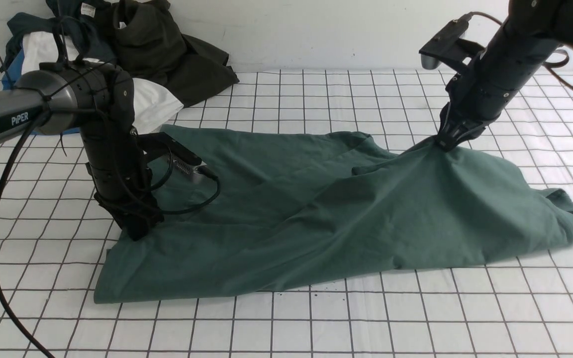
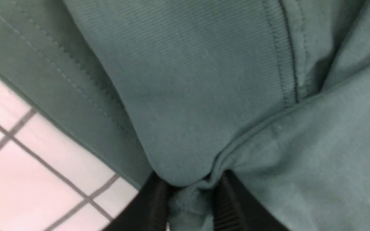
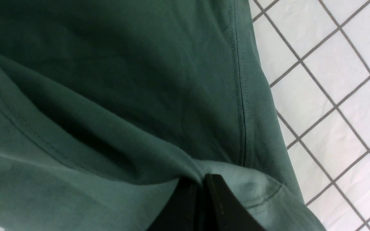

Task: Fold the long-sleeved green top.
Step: Use both arms to drag the lower edge of the fabric forward and fold it over the upper edge

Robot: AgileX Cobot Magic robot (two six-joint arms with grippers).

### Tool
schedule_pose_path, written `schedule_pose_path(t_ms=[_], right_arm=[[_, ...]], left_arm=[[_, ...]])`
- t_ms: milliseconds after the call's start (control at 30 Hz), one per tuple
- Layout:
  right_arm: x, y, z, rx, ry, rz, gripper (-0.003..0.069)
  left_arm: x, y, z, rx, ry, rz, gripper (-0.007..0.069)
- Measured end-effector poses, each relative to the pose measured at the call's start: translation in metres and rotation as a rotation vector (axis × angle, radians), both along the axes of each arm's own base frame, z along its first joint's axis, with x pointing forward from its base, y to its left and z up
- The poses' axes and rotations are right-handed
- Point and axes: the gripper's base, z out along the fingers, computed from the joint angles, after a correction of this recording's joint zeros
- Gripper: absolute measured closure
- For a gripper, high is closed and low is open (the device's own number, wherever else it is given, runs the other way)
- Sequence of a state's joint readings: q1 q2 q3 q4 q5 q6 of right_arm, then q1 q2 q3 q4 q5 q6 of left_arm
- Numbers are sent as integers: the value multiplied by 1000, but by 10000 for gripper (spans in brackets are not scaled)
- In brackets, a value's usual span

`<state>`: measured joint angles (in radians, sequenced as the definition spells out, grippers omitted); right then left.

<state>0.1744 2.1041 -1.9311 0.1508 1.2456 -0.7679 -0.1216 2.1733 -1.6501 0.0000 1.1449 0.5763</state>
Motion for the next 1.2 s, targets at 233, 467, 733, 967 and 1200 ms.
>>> schedule_pose_path(t_ms=[233, 467, 733, 967, 1200], right_arm=[[0, 0, 0, 0, 0, 0, 652], [0, 0, 0, 0, 0, -1, 652], [1, 0, 4, -2, -12, -5, 652], [7, -2, 28, -15, -96, -18, 652], [15, -15, 24, -34, -103, -50, 652]], left_arm=[[-2, 0, 4, 1, 6, 4, 589], [-7, 2, 36, 3, -52, 0, 601], [3, 0, 87, -15, -197, 7, 601], [23, -2, 133, -44, -408, 10, 601], [48, 10, 130, -70, -471, 85, 601]])
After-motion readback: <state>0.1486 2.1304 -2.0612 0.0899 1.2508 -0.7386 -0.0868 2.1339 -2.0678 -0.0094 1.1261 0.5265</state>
